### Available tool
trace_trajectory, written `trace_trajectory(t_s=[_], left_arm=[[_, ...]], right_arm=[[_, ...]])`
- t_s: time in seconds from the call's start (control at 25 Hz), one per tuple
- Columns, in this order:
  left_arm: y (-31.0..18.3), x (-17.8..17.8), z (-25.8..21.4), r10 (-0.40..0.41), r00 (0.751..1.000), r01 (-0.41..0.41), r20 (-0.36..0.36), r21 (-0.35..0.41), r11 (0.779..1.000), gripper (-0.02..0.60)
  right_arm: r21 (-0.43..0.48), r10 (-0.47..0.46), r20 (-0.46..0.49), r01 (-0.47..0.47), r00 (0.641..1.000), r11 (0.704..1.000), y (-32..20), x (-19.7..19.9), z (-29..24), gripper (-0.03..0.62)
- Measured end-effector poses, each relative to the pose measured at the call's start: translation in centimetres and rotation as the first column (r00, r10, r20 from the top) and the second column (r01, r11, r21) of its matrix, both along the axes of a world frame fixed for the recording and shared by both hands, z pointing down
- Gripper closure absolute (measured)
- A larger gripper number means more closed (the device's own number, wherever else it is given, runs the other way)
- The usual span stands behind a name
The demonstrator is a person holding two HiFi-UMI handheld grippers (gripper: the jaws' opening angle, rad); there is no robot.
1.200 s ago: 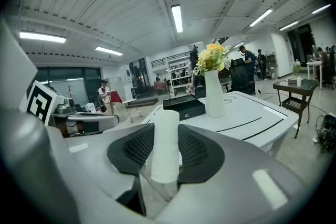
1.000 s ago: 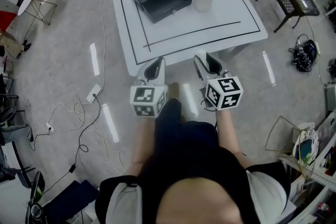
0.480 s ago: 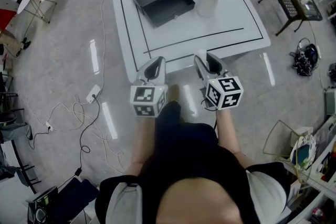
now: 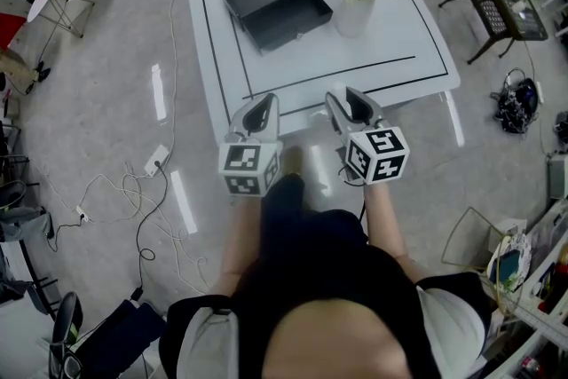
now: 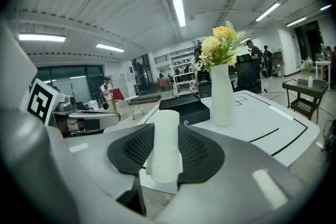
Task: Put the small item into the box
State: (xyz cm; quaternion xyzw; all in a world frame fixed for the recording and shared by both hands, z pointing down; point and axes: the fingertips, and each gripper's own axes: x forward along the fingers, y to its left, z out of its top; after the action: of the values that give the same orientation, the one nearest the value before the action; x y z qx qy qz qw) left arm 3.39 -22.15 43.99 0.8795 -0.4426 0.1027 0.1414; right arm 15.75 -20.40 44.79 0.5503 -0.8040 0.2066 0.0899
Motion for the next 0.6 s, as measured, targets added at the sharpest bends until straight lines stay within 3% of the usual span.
trace_trajectory(t_s=[0.6], left_arm=[[-5.9,-0.8,-0.1,0.002,1.000,-0.002,-0.008,-0.003,1.000,0.574]], right_arm=[[-0.022,0.000,0.033,0.001,0.999,1.000,-5.8,-0.8,0.4,0.456]])
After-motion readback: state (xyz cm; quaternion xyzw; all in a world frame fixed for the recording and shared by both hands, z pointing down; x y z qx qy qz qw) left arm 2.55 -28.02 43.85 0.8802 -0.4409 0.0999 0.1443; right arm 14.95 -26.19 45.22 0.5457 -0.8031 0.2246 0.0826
